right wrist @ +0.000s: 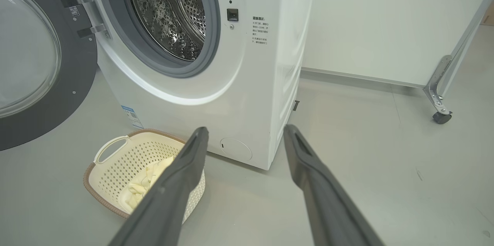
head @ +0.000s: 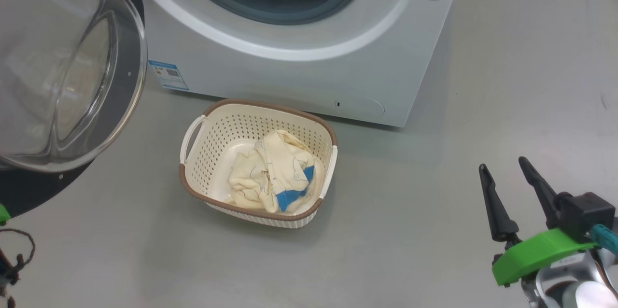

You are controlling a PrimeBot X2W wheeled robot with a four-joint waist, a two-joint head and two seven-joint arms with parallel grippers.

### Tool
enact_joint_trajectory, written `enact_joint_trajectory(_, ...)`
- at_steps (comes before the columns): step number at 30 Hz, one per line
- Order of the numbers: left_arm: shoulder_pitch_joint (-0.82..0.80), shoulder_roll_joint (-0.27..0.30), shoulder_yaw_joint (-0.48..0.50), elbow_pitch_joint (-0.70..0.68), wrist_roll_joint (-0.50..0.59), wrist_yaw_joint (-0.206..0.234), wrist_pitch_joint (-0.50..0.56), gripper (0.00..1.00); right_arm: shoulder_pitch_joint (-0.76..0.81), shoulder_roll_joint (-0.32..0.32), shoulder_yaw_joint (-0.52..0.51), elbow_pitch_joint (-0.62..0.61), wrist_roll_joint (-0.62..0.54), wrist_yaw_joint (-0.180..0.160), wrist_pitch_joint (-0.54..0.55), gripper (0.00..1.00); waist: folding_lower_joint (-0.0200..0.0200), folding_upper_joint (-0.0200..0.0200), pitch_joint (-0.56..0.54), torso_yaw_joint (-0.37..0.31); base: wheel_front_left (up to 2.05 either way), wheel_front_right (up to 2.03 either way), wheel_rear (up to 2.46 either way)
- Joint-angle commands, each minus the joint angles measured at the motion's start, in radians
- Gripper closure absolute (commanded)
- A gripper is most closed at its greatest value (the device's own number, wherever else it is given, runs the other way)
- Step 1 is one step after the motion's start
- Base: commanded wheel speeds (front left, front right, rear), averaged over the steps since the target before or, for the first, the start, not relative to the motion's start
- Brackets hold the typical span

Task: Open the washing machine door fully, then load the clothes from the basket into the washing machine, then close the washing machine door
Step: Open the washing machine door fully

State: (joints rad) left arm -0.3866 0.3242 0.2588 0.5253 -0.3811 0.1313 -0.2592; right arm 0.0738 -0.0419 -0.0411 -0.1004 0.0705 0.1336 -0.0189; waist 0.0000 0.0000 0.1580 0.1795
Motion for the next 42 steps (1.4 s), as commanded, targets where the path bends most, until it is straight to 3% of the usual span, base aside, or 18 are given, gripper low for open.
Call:
enact_joint_trajectory(1,-0.008,0.042,0.041,-0.036,0.009,-0.001,-0.003,1.0,-0.043,-0.008,0.016,-0.031,0.004,-0.003,-0.012,0.0,0.0,0.0,0.0,0.002,0.0,0.0,0.0)
enact_joint_trajectory(19,0.234,-0.183,0.063,-0.372,0.083,-0.06,-0.003,0.99,-0.043,-0.008,0.011,-0.027,0.002,-0.003,-0.015,0.0,0.0,0.0,-0.022,0.016,0.0,0.0,0.0)
enact_joint_trajectory(21,0.256,-0.198,0.042,-0.396,0.089,-0.065,-0.003,0.5,-0.041,-0.008,0.009,-0.028,0.001,-0.003,-0.016,0.0,0.0,0.0,-0.025,0.015,0.0,0.0,0.0)
enact_joint_trajectory(22,0.264,-0.205,0.03,-0.408,0.092,-0.067,-0.002,0.13,-0.041,-0.008,0.008,-0.029,0.0,-0.003,-0.016,0.0,0.0,0.0,-0.024,0.014,0.0,0.0,0.0)
enact_joint_trajectory(23,0.27,-0.21,0.015,-0.419,0.099,-0.068,0.001,0.0,-0.042,-0.008,0.008,-0.031,0.0,-0.003,-0.018,0.0,0.0,0.0,-0.024,0.014,0.0,0.0,0.0)
enact_joint_trajectory(34,0.286,-0.239,-0.155,-0.509,0.172,-0.09,0.031,0.0,-0.049,-0.008,0.031,-0.032,-0.004,-0.003,-0.037,0.0,0.0,0.0,-0.027,-0.033,0.0,0.0,0.0)
enact_joint_trajectory(42,0.263,-0.24,-0.254,-0.492,0.217,-0.116,0.077,0.0,-0.053,-0.008,0.052,-0.019,-0.007,-0.003,-0.05,0.0,0.0,0.0,-0.042,-0.103,0.0,0.0,0.0)
